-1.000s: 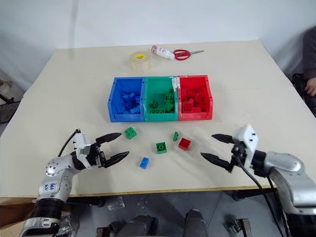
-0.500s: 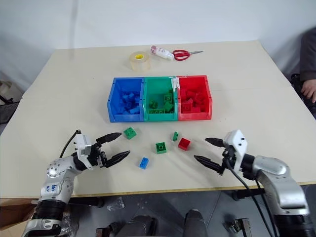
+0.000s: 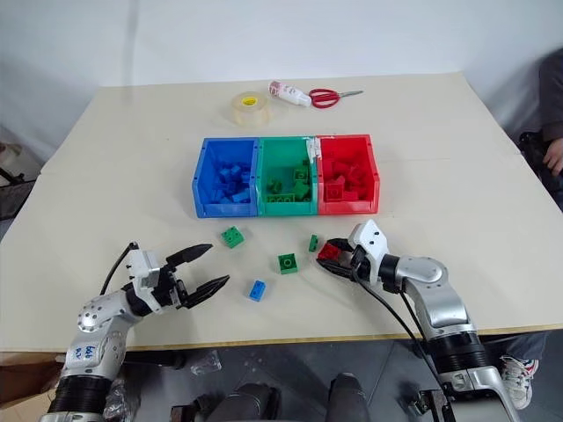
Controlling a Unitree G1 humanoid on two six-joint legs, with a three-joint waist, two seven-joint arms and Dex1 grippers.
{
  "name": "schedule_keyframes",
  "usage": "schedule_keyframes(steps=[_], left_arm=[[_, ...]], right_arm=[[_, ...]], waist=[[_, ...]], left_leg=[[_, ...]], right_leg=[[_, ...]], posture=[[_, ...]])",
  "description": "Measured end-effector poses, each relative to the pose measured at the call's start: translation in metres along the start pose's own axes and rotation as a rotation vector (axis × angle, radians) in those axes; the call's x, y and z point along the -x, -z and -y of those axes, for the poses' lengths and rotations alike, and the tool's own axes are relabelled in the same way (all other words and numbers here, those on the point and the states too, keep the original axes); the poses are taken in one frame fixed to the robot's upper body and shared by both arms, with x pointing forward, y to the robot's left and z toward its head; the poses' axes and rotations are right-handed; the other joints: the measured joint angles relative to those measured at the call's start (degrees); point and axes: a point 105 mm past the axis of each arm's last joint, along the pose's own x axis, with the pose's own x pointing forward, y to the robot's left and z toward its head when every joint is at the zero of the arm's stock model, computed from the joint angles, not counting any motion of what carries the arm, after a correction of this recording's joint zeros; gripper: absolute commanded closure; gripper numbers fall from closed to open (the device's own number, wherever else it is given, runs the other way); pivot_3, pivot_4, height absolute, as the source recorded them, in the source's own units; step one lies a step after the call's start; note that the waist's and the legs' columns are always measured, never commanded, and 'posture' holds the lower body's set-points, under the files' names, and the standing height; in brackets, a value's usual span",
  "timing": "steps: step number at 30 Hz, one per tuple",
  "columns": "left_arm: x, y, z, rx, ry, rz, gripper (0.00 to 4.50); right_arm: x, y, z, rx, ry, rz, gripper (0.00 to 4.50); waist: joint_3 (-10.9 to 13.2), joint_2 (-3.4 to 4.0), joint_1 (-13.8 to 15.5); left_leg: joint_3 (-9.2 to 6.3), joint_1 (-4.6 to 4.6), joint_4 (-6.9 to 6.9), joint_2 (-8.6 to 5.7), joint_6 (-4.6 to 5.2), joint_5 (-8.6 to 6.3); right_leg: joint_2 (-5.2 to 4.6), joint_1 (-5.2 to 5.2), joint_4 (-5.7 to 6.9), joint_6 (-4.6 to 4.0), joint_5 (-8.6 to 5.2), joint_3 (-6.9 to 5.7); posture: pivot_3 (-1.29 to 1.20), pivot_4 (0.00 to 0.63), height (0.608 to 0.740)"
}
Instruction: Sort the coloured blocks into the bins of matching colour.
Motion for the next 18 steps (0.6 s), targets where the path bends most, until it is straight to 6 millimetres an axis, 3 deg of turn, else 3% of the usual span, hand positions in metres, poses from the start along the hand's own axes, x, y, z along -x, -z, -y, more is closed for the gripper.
schedule_keyframes(steps=[6,12,14,18], left_arm=[[0.001,0.000,0.001,-0.001,-0.011,-0.001,0.00],[0.001,-0.001,0.000,-0.006,-0.009,0.001,0.00],[0.001,-0.002,-0.001,-0.008,-0.009,0.000,0.00],[-0.001,-0.005,-0.003,-0.018,0.000,0.007,0.00]], right_arm=[[0.003,-0.022,0.000,0.021,0.033,0.054,3.00],[0.008,-0.093,0.054,0.118,0.206,0.200,3.00],[0.005,-0.102,0.074,0.116,0.253,0.214,3.00],[0.001,-0.108,0.103,0.107,0.349,0.223,1.70]], waist=[[0.00,0.00,-0.05],[0.00,0.00,-0.21],[0.00,0.00,-0.28],[0.00,0.00,-0.32]], left_leg=[[0.01,0.00,-0.02,0.02,-0.01,-0.01],[0.07,0.03,-0.09,0.09,-0.03,-0.02],[0.10,0.02,-0.07,0.09,-0.01,-0.04],[0.12,0.00,-0.10,0.10,0.01,-0.05]], right_leg=[[0.02,-0.02,0.00,0.00,0.00,0.01],[0.05,-0.05,0.00,-0.01,0.00,-0.01],[0.05,-0.06,0.00,-0.12,0.07,-0.02],[0.05,-0.10,-0.02,-0.18,0.13,-0.07]], posture=[[0.00,0.150,0.740],[0.00,0.150,0.740],[0.00,0.150,0.740],[0.00,0.150,0.740]])
